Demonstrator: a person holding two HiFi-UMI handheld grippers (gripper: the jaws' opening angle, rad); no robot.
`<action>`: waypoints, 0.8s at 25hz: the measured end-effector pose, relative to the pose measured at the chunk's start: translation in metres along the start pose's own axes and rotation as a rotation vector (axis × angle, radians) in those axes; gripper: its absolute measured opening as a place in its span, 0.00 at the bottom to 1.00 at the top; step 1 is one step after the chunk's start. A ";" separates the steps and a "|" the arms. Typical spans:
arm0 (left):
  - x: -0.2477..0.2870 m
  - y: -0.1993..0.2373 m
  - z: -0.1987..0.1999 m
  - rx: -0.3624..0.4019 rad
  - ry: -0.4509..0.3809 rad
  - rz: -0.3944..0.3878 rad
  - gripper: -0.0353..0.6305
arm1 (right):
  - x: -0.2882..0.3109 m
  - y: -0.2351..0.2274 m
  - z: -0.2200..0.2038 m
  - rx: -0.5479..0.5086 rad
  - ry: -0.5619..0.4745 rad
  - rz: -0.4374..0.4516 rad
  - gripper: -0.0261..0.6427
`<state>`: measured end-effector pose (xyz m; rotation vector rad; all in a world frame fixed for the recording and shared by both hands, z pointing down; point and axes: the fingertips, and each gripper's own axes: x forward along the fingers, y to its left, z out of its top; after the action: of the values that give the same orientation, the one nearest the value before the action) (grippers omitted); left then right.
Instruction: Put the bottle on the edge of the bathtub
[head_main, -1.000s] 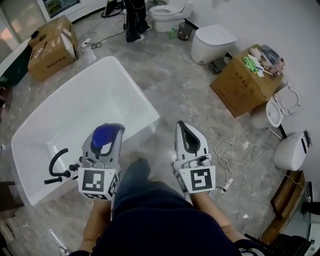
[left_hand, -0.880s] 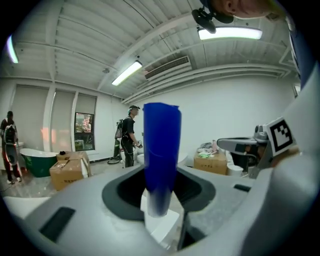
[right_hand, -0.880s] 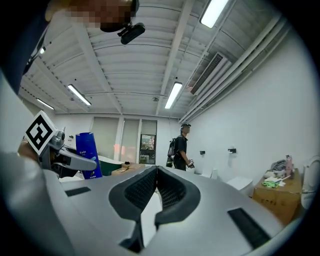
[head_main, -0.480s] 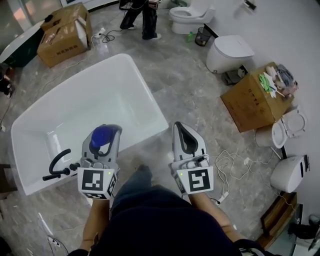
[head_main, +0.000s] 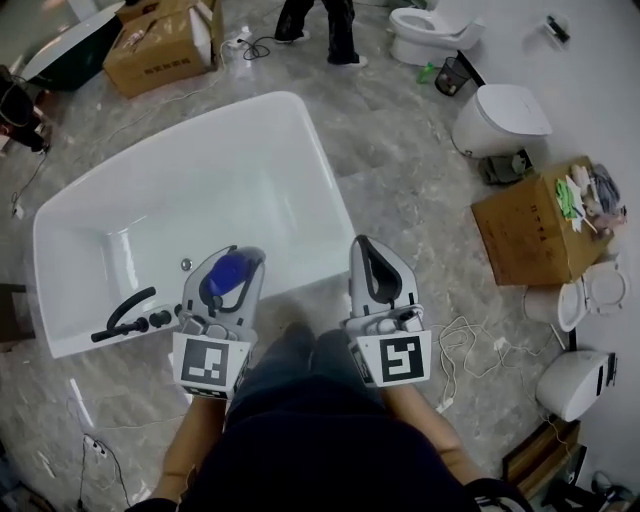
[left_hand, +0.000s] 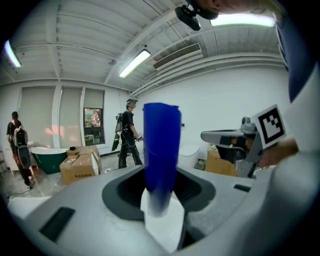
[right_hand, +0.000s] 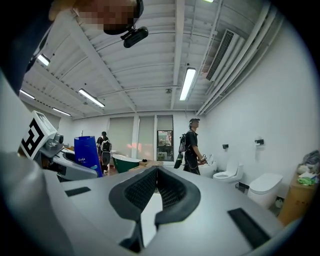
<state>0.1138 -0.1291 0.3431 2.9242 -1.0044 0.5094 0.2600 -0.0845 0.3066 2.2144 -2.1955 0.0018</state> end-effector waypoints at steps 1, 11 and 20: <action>0.001 0.000 -0.001 0.002 0.005 0.004 0.29 | 0.005 0.003 -0.002 0.001 0.003 0.019 0.06; 0.009 0.010 -0.014 -0.079 0.035 0.124 0.29 | 0.050 0.033 -0.012 -0.049 0.003 0.263 0.06; 0.025 0.020 -0.058 -0.100 0.048 0.167 0.29 | 0.078 0.060 -0.059 -0.066 0.058 0.403 0.06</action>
<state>0.1029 -0.1533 0.4036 2.7421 -1.2366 0.5150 0.2019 -0.1616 0.3683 1.6811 -2.5226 0.0011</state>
